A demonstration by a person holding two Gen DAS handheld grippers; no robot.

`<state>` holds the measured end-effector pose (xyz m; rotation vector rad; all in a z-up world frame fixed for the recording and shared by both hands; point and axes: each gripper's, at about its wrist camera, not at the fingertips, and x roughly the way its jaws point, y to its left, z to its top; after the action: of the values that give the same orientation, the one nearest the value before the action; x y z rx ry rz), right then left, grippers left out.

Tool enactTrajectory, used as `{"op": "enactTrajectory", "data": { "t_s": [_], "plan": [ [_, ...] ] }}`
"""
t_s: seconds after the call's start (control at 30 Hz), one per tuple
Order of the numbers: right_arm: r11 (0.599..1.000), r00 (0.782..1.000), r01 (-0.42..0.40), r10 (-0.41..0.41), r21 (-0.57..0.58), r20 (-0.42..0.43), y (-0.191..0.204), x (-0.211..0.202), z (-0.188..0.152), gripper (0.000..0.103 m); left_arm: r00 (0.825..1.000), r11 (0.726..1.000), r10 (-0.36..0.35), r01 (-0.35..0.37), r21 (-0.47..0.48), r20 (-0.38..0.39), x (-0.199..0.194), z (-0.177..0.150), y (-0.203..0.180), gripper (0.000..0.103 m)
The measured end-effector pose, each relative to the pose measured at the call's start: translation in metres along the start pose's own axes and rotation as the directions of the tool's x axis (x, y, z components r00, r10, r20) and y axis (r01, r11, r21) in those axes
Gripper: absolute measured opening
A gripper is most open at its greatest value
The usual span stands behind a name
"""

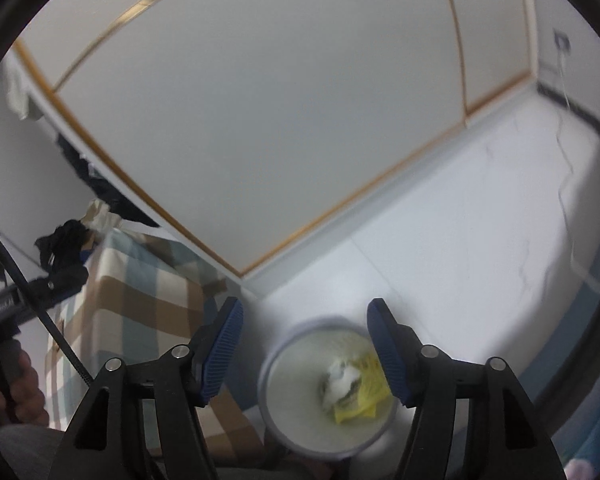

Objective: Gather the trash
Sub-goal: 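Move both tools back over the checked table toward the gold wrappers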

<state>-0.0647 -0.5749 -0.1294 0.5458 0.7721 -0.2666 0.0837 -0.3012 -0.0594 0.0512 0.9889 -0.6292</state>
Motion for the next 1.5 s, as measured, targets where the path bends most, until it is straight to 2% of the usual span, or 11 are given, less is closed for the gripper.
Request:
{"op": "enactTrajectory", "data": {
  "t_s": [0.17,0.33,0.4,0.5,0.6,0.87,1.0,1.2,1.37,1.5],
  "plan": [
    [0.992,0.995,-0.015,0.027,-0.123,0.096,0.052,-0.031,0.02,0.071,0.995,0.997,0.037,-0.031,-0.07,0.09,-0.035,0.005,0.033,0.068],
    [0.973,0.981,-0.053,0.092,-0.223,0.169,0.105,-0.058,0.037,0.074,0.977,0.989,0.084,-0.058,-0.137,0.194,-0.076,0.01,0.067,0.069],
    [0.958,0.973,-0.054,0.113,-0.282,0.199,0.132,-0.07,0.042,0.075,0.965,0.984,0.116,-0.078,-0.162,0.236,-0.095,0.01,0.084,0.076],
    [0.93,0.963,-0.077,0.164,-0.36,0.216,0.167,-0.079,0.048,0.08,0.941,0.978,0.166,-0.119,-0.17,0.295,-0.115,0.009,0.098,0.079],
    [0.898,0.952,-0.117,0.224,-0.424,0.21,0.203,-0.083,0.05,0.082,0.922,0.968,0.216,-0.159,-0.195,0.322,-0.133,0.007,0.119,0.083],
    [0.844,0.936,-0.22,0.324,-0.489,0.14,0.286,-0.066,0.045,0.087,0.855,0.927,0.347,-0.25,-0.279,0.385,-0.172,-0.004,0.181,0.089],
    [0.81,0.931,-0.256,0.354,-0.528,0.09,0.328,-0.048,0.034,0.09,0.838,0.904,0.394,-0.279,-0.324,0.378,-0.178,-0.01,0.21,0.095],
    [0.765,0.928,-0.32,0.372,-0.559,-0.021,0.384,-0.001,0.016,0.092,0.81,0.854,0.473,-0.325,-0.407,0.346,-0.177,-0.022,0.257,0.096],
    [0.744,0.934,-0.347,0.327,-0.57,-0.141,0.423,0.056,-0.002,0.092,0.811,0.817,0.504,-0.336,-0.468,0.297,-0.171,-0.025,0.288,0.096],
    [0.733,0.931,-0.366,0.28,-0.573,-0.235,0.442,0.097,-0.02,0.092,0.818,0.802,0.505,-0.327,-0.5,0.276,-0.173,-0.026,0.307,0.096]
  ]
}}
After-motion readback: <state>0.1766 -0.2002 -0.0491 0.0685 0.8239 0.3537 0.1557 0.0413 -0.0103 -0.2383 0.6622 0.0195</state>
